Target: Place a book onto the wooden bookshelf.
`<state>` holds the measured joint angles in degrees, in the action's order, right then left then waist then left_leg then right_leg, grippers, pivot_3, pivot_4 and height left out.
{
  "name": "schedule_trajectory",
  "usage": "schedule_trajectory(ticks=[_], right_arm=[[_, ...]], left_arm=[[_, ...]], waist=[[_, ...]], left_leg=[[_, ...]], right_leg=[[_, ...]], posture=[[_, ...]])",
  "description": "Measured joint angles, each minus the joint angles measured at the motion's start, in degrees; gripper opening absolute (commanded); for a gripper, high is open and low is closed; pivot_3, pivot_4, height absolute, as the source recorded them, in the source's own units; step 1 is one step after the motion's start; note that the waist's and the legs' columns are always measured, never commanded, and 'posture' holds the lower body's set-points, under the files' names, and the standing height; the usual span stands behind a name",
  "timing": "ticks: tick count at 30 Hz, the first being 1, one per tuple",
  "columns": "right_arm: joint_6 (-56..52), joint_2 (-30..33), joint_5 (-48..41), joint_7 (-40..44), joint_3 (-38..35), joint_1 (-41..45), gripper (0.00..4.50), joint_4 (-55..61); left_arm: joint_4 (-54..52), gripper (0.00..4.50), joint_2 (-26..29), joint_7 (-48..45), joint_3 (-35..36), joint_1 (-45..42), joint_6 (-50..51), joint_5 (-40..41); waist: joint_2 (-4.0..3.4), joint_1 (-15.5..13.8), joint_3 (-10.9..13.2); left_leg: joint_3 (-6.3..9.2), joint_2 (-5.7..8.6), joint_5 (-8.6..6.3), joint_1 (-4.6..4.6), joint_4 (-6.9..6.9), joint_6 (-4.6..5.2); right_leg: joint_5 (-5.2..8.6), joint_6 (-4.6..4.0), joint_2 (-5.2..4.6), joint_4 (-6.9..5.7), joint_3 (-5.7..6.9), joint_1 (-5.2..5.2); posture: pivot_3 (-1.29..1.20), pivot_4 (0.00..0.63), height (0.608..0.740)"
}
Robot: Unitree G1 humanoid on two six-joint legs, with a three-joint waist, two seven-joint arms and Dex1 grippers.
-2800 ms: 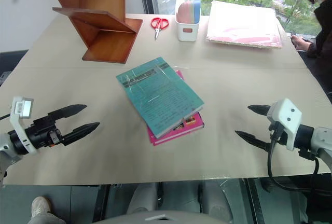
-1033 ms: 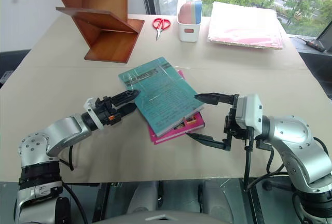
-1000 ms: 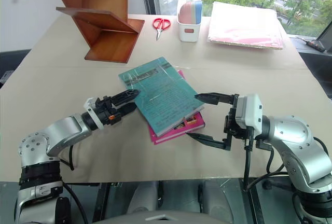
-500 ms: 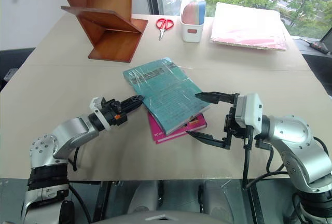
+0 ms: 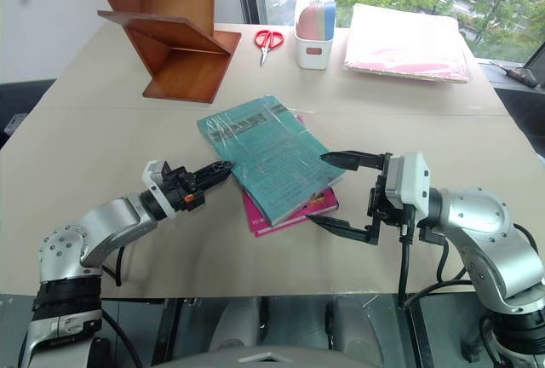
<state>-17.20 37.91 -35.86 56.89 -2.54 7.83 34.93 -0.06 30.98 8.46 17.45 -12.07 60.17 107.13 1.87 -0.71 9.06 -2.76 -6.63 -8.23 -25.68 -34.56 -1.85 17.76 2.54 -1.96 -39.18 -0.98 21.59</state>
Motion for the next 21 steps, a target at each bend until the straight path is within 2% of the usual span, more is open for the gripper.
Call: schedule_trajectory(ticks=[10,15,18,19,20,21], right_arm=[[-0.32,0.0,0.0,-0.43,1.01,0.37,4.5,0.05],[-0.75,0.0,-0.05,-1.17,1.74,1.69,4.5,0.09],[-1.29,0.0,-0.08,-1.3,1.83,1.79,4.5,0.1],[-1.37,0.0,-0.08,-1.33,1.83,1.79,4.5,0.1],[-1.47,0.0,-0.09,-1.38,1.84,1.84,4.5,0.1],[-1.54,0.0,-0.09,-1.47,1.86,2.04,4.5,0.1]], left_arm=[[-1.94,0.01,0.29,-2.27,0.04,2.62,-1.54,0.28],[-5.36,0.01,1.45,-7.81,-0.01,3.43,-1.93,-5.51],[-5.81,1.16,1.47,-9.49,0.0,3.55,-1.88,-6.2],[-5.81,1.31,1.49,-9.49,-0.01,3.63,-1.78,-6.21],[-5.8,1.96,1.52,-9.24,-0.02,3.72,-1.72,-6.2],[-5.77,2.28,1.59,-8.76,-0.02,3.75,-1.72,-6.22]], waist=[[-0.01,0.07,0.0],[-0.01,-0.02,0.0],[-0.01,-0.04,0.0],[-0.01,-0.04,0.0],[-0.01,-0.03,0.0],[-0.01,-0.04,0.0]], left_leg=[[-0.01,0.0,0.0,0.0,0.02,0.0],[-0.02,0.0,0.0,0.0,0.02,0.0],[-0.01,0.0,0.0,-0.02,0.04,0.0],[-0.01,0.0,0.0,-0.02,0.04,0.0],[-0.01,0.0,0.0,-0.02,0.05,0.0],[-0.01,0.0,0.0,-0.02,0.06,0.0]], right_leg=[[0.0,0.0,0.0,0.01,-0.02,0.01],[0.01,-0.01,0.0,0.03,0.0,0.01],[0.0,-0.01,-0.01,0.07,0.0,0.01],[0.01,-0.01,-0.01,0.08,0.0,0.01],[0.01,-0.01,-0.01,0.09,0.0,0.02],[0.01,-0.01,-0.01,0.09,0.0,0.02]], posture=[[0.0,0.15,0.74],[0.0,0.15,0.74],[0.0,0.15,0.74],[0.0,0.15,0.74],[0.0,0.15,0.74],[0.0,0.15,0.74]])
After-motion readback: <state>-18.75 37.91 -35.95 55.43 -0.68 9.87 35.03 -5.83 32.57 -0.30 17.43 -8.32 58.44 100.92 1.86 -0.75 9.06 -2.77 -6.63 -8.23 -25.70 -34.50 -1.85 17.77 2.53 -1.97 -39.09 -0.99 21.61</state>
